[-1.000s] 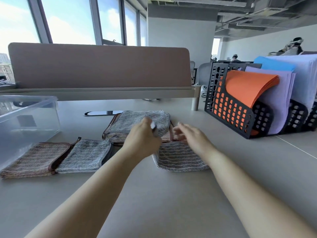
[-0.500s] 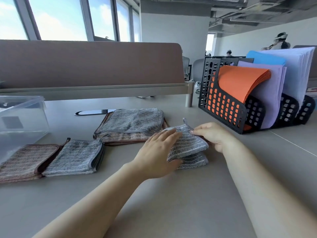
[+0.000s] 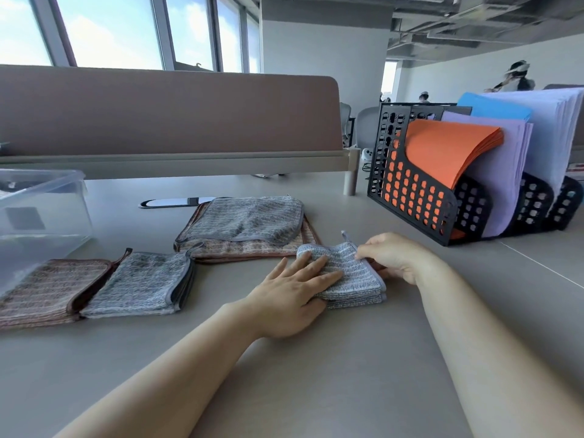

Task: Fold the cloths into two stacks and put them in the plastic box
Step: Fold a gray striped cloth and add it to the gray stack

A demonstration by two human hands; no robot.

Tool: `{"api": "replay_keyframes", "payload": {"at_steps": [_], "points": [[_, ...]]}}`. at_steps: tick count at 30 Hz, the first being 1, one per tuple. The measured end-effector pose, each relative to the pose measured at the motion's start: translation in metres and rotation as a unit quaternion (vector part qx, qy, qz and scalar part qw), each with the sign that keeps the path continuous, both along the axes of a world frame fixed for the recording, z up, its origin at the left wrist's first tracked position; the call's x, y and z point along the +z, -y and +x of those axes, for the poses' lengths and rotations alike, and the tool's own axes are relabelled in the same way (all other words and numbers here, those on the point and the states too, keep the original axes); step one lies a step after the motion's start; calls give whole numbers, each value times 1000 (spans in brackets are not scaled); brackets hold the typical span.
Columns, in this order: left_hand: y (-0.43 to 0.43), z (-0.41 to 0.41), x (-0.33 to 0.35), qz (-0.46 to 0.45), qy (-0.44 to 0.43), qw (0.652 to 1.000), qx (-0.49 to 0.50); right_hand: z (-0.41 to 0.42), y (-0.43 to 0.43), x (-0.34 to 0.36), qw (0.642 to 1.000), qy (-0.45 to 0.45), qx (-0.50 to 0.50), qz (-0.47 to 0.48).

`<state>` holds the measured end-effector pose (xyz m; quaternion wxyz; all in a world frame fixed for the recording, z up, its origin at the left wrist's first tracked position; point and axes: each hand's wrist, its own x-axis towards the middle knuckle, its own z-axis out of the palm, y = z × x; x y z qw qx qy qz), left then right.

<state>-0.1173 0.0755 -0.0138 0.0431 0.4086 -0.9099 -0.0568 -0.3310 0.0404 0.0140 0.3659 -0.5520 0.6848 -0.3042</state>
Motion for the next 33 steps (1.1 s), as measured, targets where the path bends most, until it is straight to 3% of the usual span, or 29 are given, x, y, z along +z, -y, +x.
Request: {"api": "replay_keyframes", "payload": {"at_steps": [7, 11, 13, 15, 17, 19, 22, 25, 28, 33], "points": [[-1, -6, -4, 1, 21, 1000, 5, 3, -2, 0, 995, -89, -7, -36], [-4, -9, -5, -5, 17, 1000, 13, 9, -3, -1, 995, -85, 24, -35], [-2, -10, -7, -7, -12, 1000, 19, 11, -3, -2, 994, -98, 41, -36], [2, -9, -5, -27, -109, 993, 38, 13, -5, -1, 993, -92, 49, -47], [9, -8, -2, -27, -240, 965, 98, 11, -4, 1, 996, -53, 45, -52], [15, -5, 3, 33, -368, 911, 182, 12, -5, 6, 996, 33, 45, -70], [19, 1, 12, 218, -523, 796, 214, 19, -9, 13, 971, 211, 78, -78], [20, 9, 20, 345, -625, 679, 170, 30, -16, 18, 944, 298, 125, -73], [19, 13, 25, 329, -666, 652, 154, 39, -17, 18, 921, 344, 171, -68], [20, 22, 29, 288, -677, 657, 166, 57, -11, 18, 909, 387, 127, -89]]}}
